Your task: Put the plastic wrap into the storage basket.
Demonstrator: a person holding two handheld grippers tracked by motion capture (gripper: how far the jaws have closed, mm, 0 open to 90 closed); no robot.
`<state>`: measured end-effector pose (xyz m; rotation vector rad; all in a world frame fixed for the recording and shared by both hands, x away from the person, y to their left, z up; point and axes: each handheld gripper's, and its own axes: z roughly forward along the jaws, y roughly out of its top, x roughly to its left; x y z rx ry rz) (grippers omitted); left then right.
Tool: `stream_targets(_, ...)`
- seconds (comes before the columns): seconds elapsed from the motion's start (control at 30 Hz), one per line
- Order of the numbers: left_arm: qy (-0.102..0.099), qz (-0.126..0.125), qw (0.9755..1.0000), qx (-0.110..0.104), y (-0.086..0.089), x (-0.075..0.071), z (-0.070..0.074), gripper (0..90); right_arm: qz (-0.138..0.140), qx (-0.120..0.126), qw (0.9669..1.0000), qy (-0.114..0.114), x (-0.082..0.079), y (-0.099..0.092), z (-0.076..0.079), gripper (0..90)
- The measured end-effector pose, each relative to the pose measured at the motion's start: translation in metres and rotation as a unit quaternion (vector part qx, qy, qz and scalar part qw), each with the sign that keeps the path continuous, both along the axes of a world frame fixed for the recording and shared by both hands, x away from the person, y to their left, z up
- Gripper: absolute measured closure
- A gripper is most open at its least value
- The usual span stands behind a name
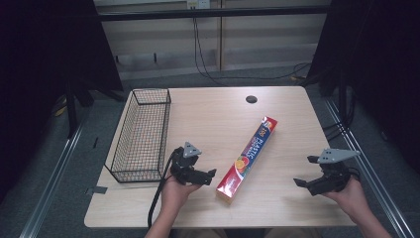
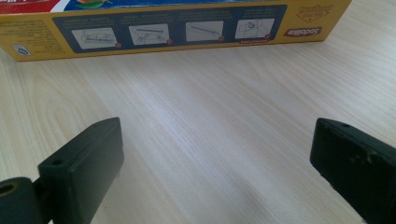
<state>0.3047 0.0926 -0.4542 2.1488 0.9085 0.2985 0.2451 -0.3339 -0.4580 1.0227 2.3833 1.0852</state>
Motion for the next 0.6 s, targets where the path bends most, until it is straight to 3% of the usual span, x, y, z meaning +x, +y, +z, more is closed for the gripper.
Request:
stream_targets(0.17,0.010,-0.020,0.9997,-0.011,-0.004,-0.001,0.002,4.6,0.000,0.004,1.0000,-0.002,-0.001,-0.001,0.002,3.7)
stream_targets(0.33,0.019,-0.032,0.9992,-0.015,-0.012,-0.002,0.006,4.8,0.002,-0.009,1.0000,0.003,-0.003,-0.001,0.000,4.1)
stream_targets(0.6,0.041,-0.045,0.9979,-0.024,-0.028,0.000,0.011,5.8,0.003,0.005,1.0000,0.008,-0.005,-0.004,0.000,5.3)
